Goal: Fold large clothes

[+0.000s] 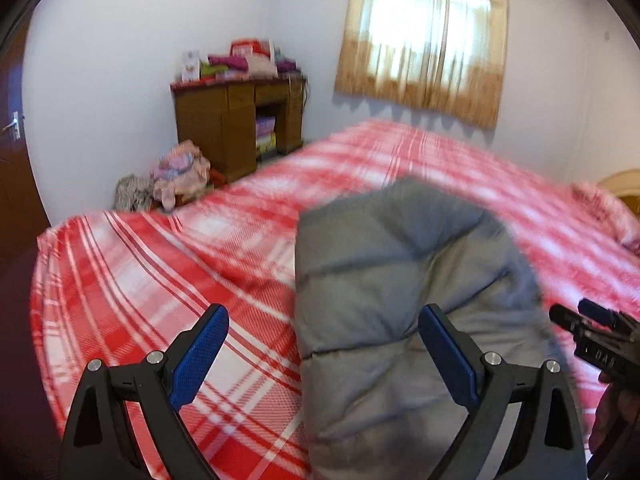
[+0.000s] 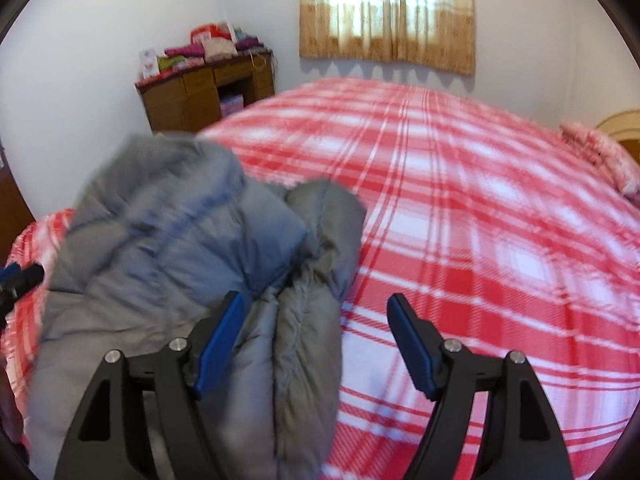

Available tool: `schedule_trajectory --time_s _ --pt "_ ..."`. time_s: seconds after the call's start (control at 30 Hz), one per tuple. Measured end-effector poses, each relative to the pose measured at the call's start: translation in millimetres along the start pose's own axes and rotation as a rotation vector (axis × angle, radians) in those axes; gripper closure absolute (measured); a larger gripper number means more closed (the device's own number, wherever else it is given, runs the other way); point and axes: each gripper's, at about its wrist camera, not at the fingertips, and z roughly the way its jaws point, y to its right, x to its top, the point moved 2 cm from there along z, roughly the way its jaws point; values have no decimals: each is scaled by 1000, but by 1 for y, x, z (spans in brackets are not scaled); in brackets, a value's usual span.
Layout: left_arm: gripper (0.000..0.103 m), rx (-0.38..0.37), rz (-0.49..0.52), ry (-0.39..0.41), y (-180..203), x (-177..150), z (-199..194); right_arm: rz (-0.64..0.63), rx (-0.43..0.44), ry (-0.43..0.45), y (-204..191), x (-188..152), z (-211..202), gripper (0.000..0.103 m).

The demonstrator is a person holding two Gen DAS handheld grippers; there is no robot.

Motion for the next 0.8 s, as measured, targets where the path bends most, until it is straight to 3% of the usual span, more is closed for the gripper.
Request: schedule_trajectory --time_s 0.3,0.43,0.8 --pt "7 -6 28 177 2 24 -116 -31 -2 218 -17 9 -133 8" --pt "7 0 36 210 4 29 -127 -57 13 256 -29 10 -148 7" --pt "7 -2 49 185 6 22 -118 -72 28 252 -36 6 -146 7"
